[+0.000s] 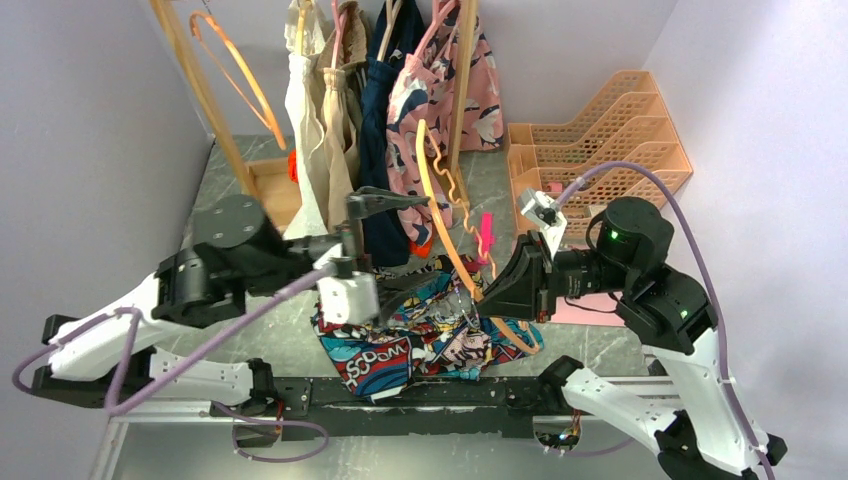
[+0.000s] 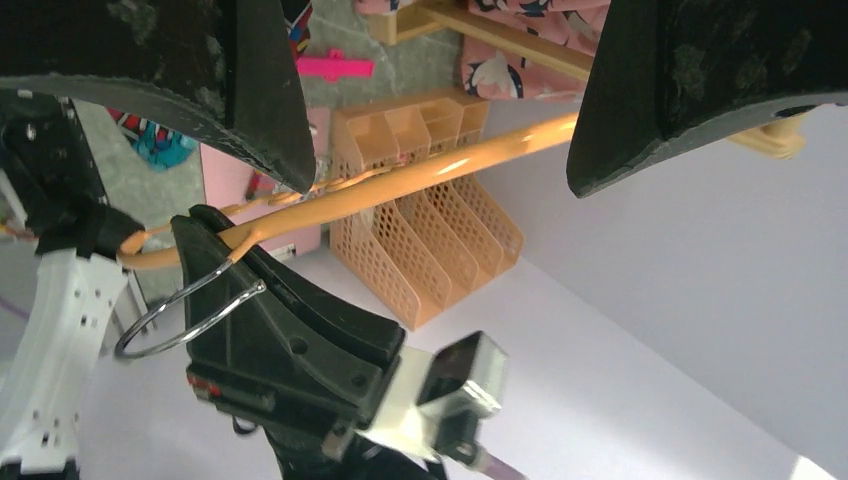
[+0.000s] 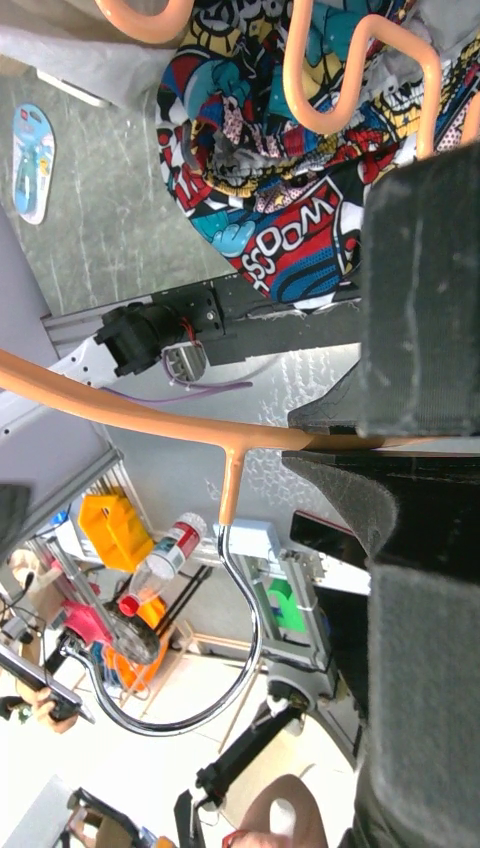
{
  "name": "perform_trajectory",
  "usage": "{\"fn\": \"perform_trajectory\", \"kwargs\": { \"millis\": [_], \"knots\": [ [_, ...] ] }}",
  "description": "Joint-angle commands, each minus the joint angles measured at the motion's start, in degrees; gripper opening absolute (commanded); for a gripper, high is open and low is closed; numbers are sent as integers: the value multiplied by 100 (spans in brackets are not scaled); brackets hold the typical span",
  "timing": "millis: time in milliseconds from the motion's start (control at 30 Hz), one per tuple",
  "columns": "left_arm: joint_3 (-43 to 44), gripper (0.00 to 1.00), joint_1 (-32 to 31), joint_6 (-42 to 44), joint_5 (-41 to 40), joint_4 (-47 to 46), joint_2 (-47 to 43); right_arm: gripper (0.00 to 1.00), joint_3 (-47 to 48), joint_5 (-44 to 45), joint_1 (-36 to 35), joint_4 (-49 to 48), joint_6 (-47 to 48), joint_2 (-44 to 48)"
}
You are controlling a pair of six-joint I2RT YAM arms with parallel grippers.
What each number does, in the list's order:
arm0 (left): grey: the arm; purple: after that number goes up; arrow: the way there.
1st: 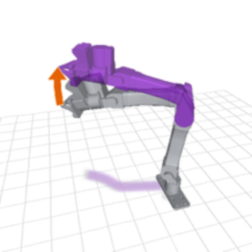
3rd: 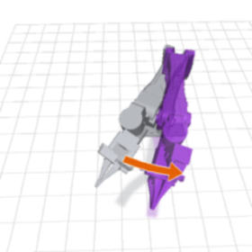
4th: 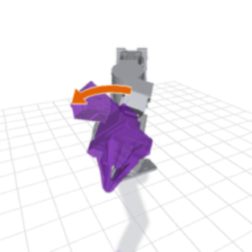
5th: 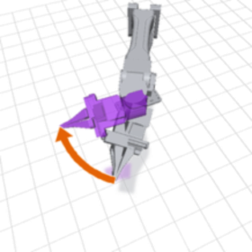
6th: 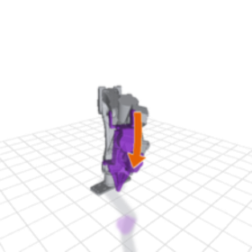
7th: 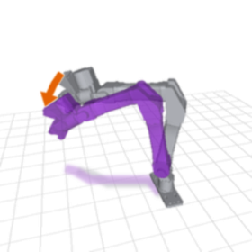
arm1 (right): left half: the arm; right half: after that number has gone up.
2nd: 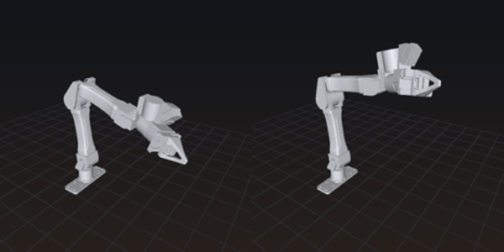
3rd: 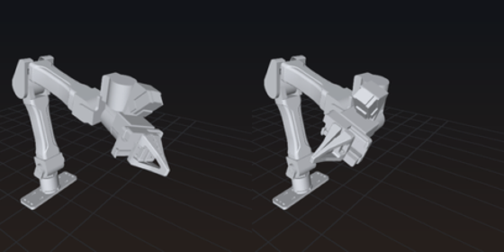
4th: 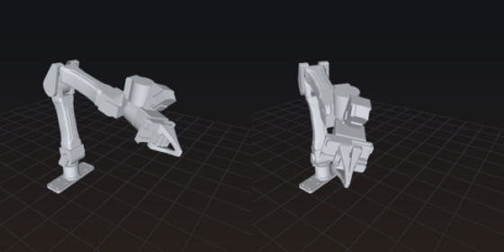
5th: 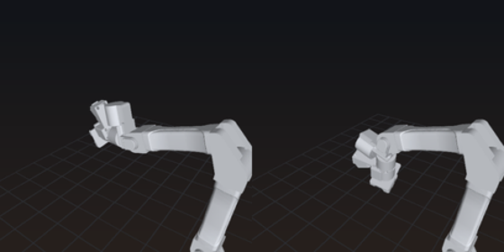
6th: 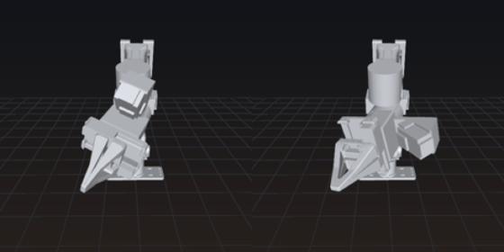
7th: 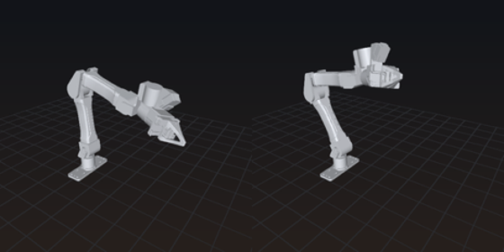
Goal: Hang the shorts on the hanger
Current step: Adjust the hanger.
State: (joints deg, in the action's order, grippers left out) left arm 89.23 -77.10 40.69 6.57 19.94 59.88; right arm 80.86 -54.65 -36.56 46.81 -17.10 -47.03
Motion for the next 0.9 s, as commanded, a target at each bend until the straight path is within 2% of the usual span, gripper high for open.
{"fn": "perform_trajectory", "kwargs": {
  "millis": [0,233,500,733,867],
  "knots": [
    [552,100,-24,558,-22,1259,558,0,126,-362,-14,-171,-54,-24],
    [390,99,-35,660,-43,1071,570,0,-10,-559,-19,-179,-47,-2],
    [305,87,-42,792,-208,1318,766,0,-239,-737,-22,-221,-83,87],
    [206,88,-51,993,-512,1656,916,0,-441,-774,-30,-129,-15,120],
    [411,81,-49,939,-378,2014,1043,0,-336,-779,-33,-74,100,91]
  ]
}}
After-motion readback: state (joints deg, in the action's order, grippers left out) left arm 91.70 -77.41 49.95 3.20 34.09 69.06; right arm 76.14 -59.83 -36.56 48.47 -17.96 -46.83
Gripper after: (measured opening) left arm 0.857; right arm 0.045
